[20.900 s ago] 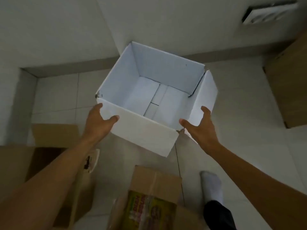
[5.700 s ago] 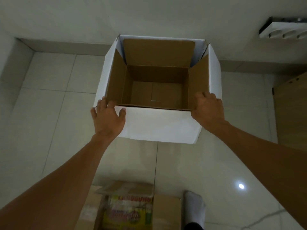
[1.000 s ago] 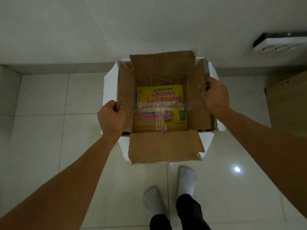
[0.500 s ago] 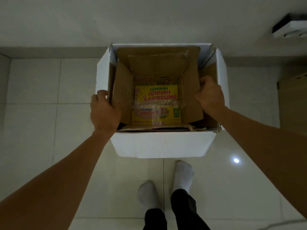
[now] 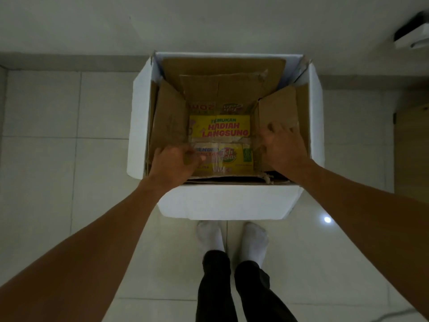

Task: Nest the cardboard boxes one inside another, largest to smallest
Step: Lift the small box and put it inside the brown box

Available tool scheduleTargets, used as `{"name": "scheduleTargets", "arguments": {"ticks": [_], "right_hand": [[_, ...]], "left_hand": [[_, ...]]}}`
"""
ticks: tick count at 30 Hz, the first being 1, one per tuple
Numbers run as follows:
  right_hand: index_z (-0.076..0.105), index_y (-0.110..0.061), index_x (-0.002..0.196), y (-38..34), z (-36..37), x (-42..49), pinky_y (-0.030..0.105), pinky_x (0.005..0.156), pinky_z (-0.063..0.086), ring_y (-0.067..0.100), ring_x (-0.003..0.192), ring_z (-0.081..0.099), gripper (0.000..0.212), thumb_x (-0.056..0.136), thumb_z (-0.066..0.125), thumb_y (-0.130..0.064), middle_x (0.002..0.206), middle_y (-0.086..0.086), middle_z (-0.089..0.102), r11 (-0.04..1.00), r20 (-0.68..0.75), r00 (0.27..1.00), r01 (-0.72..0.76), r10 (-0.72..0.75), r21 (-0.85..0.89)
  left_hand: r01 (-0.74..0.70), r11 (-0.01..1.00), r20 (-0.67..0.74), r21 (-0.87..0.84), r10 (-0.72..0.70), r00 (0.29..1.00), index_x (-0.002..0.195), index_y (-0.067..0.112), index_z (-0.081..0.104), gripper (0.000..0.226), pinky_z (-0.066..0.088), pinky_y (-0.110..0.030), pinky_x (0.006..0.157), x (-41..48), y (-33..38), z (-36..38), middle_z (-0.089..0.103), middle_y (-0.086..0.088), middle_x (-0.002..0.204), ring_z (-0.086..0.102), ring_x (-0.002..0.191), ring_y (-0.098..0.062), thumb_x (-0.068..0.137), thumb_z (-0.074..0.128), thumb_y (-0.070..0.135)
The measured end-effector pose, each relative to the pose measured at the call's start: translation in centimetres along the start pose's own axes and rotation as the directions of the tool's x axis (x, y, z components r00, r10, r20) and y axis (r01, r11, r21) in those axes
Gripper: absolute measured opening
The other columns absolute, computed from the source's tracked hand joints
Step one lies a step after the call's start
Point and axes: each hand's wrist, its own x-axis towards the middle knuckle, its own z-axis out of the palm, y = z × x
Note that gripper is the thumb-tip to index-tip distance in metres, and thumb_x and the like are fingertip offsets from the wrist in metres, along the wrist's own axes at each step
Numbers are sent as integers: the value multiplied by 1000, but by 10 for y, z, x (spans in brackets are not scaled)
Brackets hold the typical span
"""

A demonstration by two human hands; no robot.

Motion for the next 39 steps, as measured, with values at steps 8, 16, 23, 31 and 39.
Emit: {"name": "scheduleTargets", "arguments": {"ticks": [8,16,23,31,39], "right_hand": [[64,-29,93,-9,-4,-10,28,67,47,10,73,59,31,89,46,-55,78,-8,62,808,356,918,-72,-175,584],[64,-29,98,-30,22,-8,25,57,39,7,69,51,34,91,42,-55,74,-10,55,894,484,849,-32,-211,446],[59,-20,113,-25,27,6,33,76,44,23,87,56,47,94,33,-53,108,12,64,944,477,868,-29,-140,330],[49,-16,127,13,29,22,55,113,19,27,126,44,39,98,32,-35,132,7,56,919,546,838,234,-26,-316],[55,-12,93,-19,14,70,38,82,49,33,98,58,16,92,47,-26,104,14,62,981,511,857,-33,-70,190]], "left_hand": [[94,964,390,-249,11,921,83,41,68,50,51,-23,69,-6,-12,8,68,17,79,62,77,0,66,48,83],[139,971,497,-197,-24,867,98,46,65,55,51,-30,79,-1,-19,19,66,17,98,60,96,-9,68,41,85],[278,960,607,19,-232,760,128,47,46,86,35,-45,105,25,-12,17,48,6,141,48,122,-24,57,34,94],[138,936,559,323,-306,770,146,36,21,122,30,-47,110,38,-7,13,31,-6,153,35,134,-32,42,38,98],[-75,845,403,529,-172,899,128,22,48,96,30,-48,106,59,-1,15,51,-9,135,46,121,-30,61,39,90]]}}
